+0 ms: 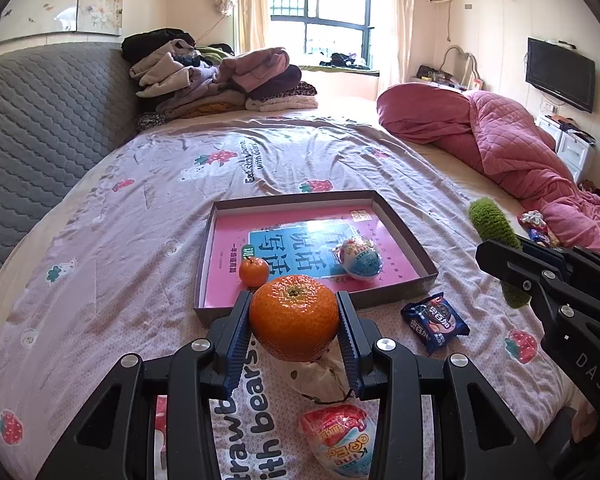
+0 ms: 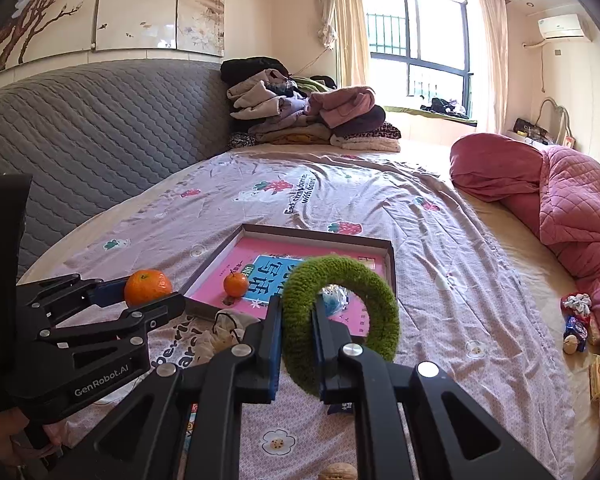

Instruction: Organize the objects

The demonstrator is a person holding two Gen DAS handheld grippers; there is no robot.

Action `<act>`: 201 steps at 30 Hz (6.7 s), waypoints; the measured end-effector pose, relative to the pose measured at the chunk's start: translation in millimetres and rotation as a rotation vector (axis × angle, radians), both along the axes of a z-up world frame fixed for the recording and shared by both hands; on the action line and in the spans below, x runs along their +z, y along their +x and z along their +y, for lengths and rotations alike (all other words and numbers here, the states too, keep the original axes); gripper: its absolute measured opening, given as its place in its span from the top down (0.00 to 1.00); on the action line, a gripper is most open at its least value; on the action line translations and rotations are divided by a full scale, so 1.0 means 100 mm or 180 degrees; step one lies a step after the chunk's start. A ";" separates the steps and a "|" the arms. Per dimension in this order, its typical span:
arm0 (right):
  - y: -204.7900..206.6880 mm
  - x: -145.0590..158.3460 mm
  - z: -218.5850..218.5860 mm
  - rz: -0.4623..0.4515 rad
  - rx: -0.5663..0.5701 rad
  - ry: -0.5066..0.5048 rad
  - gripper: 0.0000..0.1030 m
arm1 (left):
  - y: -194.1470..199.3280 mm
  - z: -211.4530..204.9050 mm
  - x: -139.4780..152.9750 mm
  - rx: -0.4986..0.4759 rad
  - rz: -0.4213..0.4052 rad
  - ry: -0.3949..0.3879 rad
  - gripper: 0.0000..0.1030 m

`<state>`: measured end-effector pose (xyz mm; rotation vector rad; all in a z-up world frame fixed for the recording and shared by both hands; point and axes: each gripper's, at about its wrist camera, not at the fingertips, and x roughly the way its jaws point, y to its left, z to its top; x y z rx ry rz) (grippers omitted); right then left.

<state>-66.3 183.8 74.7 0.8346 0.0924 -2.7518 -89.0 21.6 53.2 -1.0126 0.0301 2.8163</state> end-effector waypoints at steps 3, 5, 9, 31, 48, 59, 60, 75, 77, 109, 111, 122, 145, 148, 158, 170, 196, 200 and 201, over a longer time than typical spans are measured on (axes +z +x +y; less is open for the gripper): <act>-0.06 0.02 0.03 0.0016 -0.0013 0.0018 0.87 | -0.09 -0.01 0.02 0.0018 0.0009 0.0023 0.60; -0.11 0.03 0.05 0.0030 -0.0031 0.0031 0.87 | -0.16 -0.02 0.03 0.0025 0.0012 0.0030 0.60; -0.21 0.05 0.09 0.0039 -0.0050 0.0038 0.87 | -0.28 0.00 0.07 0.0030 0.0021 0.0042 0.60; -0.75 0.03 0.15 0.0027 -0.0088 0.0111 0.87 | -0.95 0.07 -0.01 -0.0006 -0.0048 0.0058 0.60; -1.33 -0.29 0.15 -0.0235 -0.0101 0.0179 0.87 | -1.42 0.13 -0.29 -0.0035 -0.0247 0.0067 0.60; -1.62 -0.57 0.16 -0.0422 -0.0147 0.0156 0.87 | -1.65 0.12 -0.57 -0.0022 -0.0430 0.0085 0.60; -1.64 -0.58 0.16 -0.0423 -0.0155 0.0159 0.87 | -1.67 0.12 -0.59 -0.0029 -0.0453 0.0088 0.60; -2.00 -0.79 0.09 -0.0601 -0.0133 0.0236 0.87 | -1.99 0.21 -0.82 -0.0075 -0.0663 0.0109 0.60; -2.06 -0.86 0.12 -0.0709 -0.0106 0.0140 0.87 | -2.02 0.23 -0.86 -0.0086 -0.0705 0.0108 0.60; -2.50 -1.23 0.01 -0.1079 0.0004 0.0392 0.87 | -2.12 0.44 -1.21 -0.0255 -0.1056 -0.0076 0.60; -2.52 -1.26 0.00 -0.1120 0.0006 0.0389 0.87 | -2.12 0.44 -1.22 -0.0248 -0.1059 -0.0068 0.60; -2.56 -1.31 -0.04 -0.1201 0.0011 0.0482 0.87 | -2.12 0.43 -1.23 -0.0251 -0.1089 -0.0043 0.58; -2.55 -1.24 -0.02 -0.1327 -0.0070 0.0509 0.83 | -2.07 0.41 -1.15 -0.0235 -0.1108 -0.0107 0.58; -2.54 -1.22 -0.05 -0.1309 -0.0073 0.0541 0.79 | -2.05 0.40 -1.12 -0.0237 -0.1099 -0.0120 0.54; -2.49 -1.04 -0.10 -0.1199 -0.0118 0.0539 0.61 | -1.98 0.33 -0.97 -0.0203 -0.1076 -0.0081 0.38; -2.28 -0.87 -0.05 -0.1053 -0.0225 0.0300 0.54 | -1.79 0.22 -0.75 -0.0167 -0.0957 -0.0086 0.27; -1.75 -0.38 -0.03 -0.0859 -0.0195 0.0065 0.45 | -1.35 0.08 -0.30 -0.0075 -0.0755 0.0031 0.25; -1.66 -0.31 -0.03 -0.0810 -0.0218 0.0119 0.45 | -1.26 0.07 -0.22 -0.0080 -0.0720 0.0018 0.25; -1.63 -0.28 -0.03 -0.0781 -0.0233 0.0132 0.45 | -1.23 0.07 -0.21 -0.0074 -0.0714 0.0013 0.25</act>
